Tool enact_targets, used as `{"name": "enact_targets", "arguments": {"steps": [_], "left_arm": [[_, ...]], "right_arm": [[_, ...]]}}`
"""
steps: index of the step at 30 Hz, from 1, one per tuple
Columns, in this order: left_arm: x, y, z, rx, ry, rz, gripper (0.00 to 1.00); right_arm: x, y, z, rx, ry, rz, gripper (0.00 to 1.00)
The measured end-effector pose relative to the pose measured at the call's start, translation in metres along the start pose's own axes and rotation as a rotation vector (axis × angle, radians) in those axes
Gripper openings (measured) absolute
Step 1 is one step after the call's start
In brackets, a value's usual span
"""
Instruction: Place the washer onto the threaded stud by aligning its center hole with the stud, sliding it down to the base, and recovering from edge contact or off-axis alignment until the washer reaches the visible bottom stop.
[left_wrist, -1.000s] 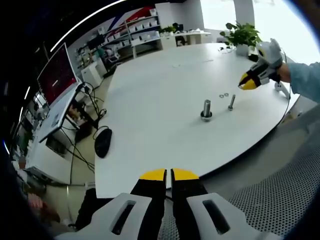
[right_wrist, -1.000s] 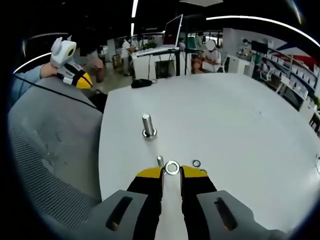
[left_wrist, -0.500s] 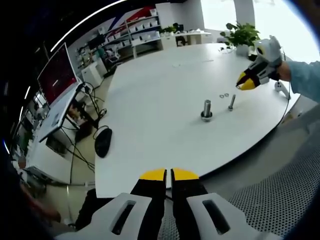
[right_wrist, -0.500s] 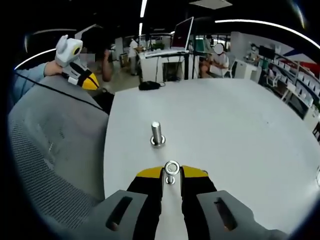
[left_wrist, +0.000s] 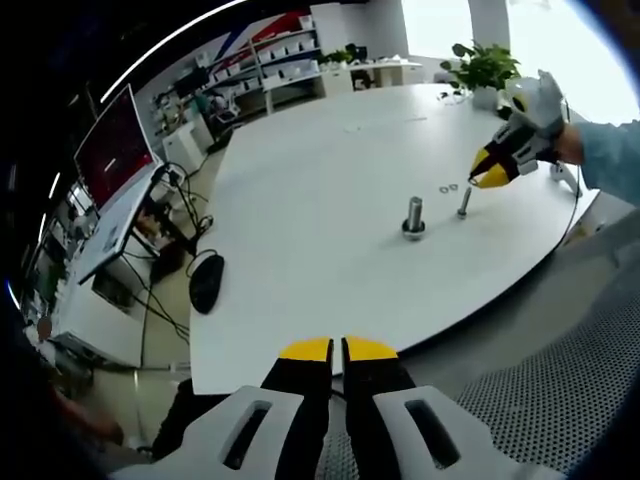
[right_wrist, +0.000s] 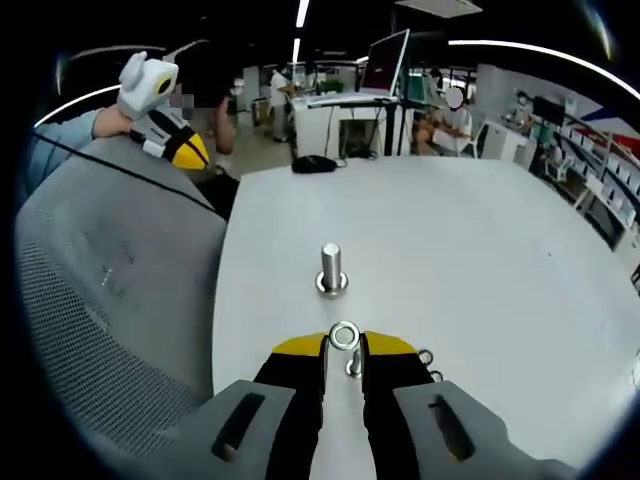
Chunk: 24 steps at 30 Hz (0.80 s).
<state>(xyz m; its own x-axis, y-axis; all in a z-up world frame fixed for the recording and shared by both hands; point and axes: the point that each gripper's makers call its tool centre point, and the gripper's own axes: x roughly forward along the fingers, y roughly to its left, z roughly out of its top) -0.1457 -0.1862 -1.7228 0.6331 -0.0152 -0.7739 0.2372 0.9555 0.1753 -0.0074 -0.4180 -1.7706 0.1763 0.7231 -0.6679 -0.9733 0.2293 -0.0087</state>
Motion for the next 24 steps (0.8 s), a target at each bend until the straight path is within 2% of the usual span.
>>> {"name": "enact_targets", "arguments": {"steps": [9,24], "left_arm": [[0.0,0.0,-0.001,0.0,0.002,-0.001,0.01],[0.001,0.0,-0.001,0.001,0.007,-0.002,0.01]], "right_arm": [[0.0,-0.008,-0.007,0.018,0.014,-0.022,0.15],[0.003,-0.009,-0.013,0.023,0.032,-0.019,0.15]]}}
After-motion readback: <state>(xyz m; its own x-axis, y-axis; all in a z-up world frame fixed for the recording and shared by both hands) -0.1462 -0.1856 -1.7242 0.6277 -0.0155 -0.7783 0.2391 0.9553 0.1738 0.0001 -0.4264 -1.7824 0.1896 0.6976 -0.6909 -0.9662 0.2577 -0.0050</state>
